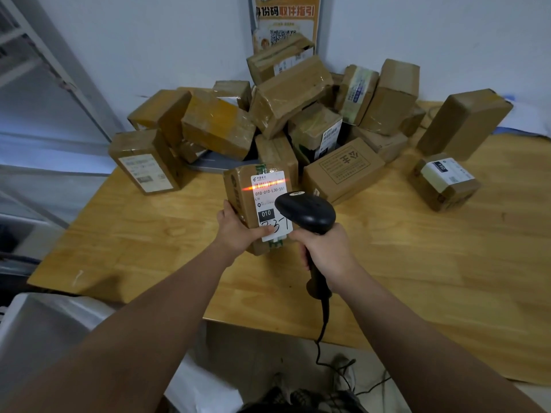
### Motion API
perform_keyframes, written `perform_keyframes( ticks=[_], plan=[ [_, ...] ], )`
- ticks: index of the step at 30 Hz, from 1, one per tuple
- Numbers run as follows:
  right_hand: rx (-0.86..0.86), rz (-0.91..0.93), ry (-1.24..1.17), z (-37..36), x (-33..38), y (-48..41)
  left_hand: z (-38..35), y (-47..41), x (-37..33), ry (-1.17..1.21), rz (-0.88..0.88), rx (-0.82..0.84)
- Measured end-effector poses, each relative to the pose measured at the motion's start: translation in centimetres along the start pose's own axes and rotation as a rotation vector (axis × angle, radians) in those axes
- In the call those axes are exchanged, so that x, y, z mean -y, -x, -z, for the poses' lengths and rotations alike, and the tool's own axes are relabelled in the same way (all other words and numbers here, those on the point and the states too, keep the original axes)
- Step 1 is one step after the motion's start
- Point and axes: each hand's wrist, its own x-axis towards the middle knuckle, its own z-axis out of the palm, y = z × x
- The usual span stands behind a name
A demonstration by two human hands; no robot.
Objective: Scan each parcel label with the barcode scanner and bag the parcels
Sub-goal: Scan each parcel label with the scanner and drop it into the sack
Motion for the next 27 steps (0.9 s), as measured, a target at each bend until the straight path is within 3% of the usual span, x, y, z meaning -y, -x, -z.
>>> perform_keyframes(
  ticks=[27],
  plan=[
    [-0.028, 0.061, -0.035, -0.3, -2.9, 1.3, 0.2, -0.3, 0.2, -0.009, 0.021, 0.029]
  ],
)
